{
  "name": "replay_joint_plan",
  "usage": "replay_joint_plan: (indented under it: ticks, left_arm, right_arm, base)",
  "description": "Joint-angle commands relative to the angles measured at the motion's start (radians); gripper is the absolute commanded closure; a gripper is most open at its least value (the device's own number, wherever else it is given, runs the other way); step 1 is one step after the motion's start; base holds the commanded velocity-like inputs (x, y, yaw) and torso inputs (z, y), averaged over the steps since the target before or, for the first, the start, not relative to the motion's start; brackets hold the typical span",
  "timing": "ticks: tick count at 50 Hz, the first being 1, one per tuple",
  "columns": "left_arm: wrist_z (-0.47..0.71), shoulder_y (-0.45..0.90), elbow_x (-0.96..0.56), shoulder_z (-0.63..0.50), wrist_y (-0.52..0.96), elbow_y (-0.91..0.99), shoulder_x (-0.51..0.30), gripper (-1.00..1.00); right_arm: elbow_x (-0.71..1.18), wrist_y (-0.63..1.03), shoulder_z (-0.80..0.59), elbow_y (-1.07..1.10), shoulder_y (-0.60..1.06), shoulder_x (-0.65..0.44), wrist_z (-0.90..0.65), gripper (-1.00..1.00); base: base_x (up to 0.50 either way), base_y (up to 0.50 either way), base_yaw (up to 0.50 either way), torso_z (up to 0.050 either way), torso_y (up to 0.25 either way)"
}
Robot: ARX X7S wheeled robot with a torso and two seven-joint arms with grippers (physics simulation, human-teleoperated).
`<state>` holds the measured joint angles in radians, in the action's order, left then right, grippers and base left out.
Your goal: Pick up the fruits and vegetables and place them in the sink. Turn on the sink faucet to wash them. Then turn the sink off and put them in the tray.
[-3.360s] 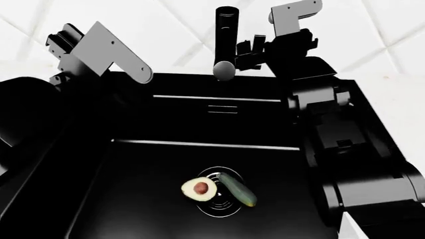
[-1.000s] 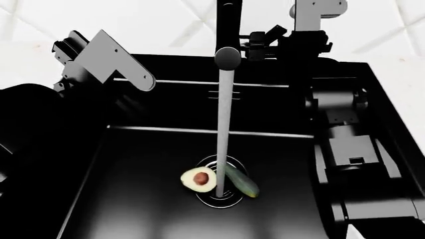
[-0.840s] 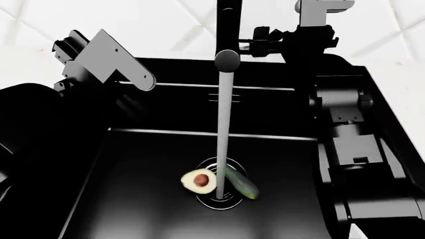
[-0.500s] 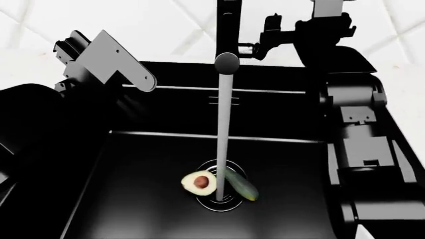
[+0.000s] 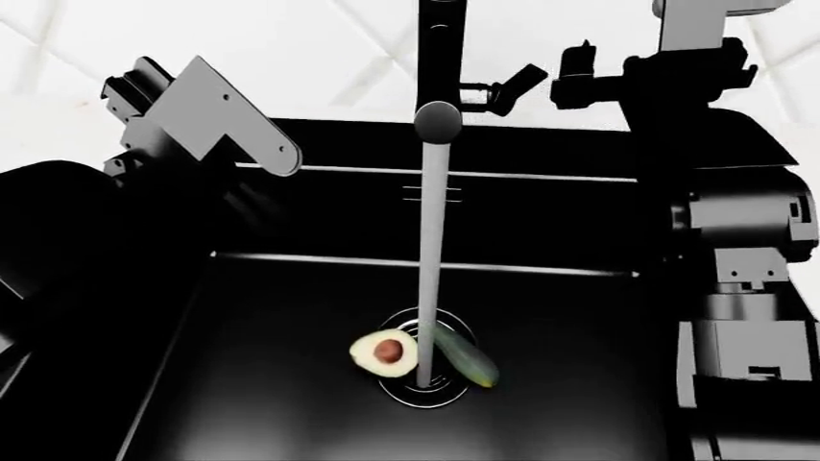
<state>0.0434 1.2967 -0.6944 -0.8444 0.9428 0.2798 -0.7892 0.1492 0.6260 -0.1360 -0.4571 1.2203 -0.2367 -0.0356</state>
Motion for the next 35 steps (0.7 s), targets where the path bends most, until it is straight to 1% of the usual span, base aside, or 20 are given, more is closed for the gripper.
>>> replay_joint_plan:
  ticks: [1,6,14,28,35]
  left_arm:
    - [0.001,0.001,0.002,0.0,-0.002,-0.002,0.001,-1.0]
    - [0.003,0.001,0.001,0.0,0.0,0.0,0.0,-1.0]
    - [0.002,0.0,0.003,-0.002,-0.003,-0.002,0.002,-1.0]
    - [-0.001,-0.002,0.007,-0.008,-0.008,-0.005,0.006,-1.0]
    - [-0.002,-0.003,0.01,-0.01,-0.012,-0.007,0.006,-1.0]
  right_arm:
    - [0.0,0.115,0.007,0.132,-0.058,-0.042,-0.026,-1.0]
    - [-0.008,0.14,-0.015,0.089,-0.053,-0.037,-0.025,-1.0]
    - [-0.014,0.114,-0.018,0.011,-0.04,-0.028,-0.034,-1.0]
    - [-0.023,-0.027,-0.025,-0.189,0.016,0.01,-0.039,-1.0]
    - [-0.031,-0.124,-0.048,-0.343,0.07,0.048,-0.015,-1.0]
  base:
    - [0.0,0.0,0.0,0.0,0.0]
    - [0.0,0.0,0.0,0.0,0.0]
    - [0.0,0.0,0.0,0.0,0.0]
    - [0.0,0.0,0.0,0.0,0.0]
    - [0.0,0.0,0.0,0.0,0.0]
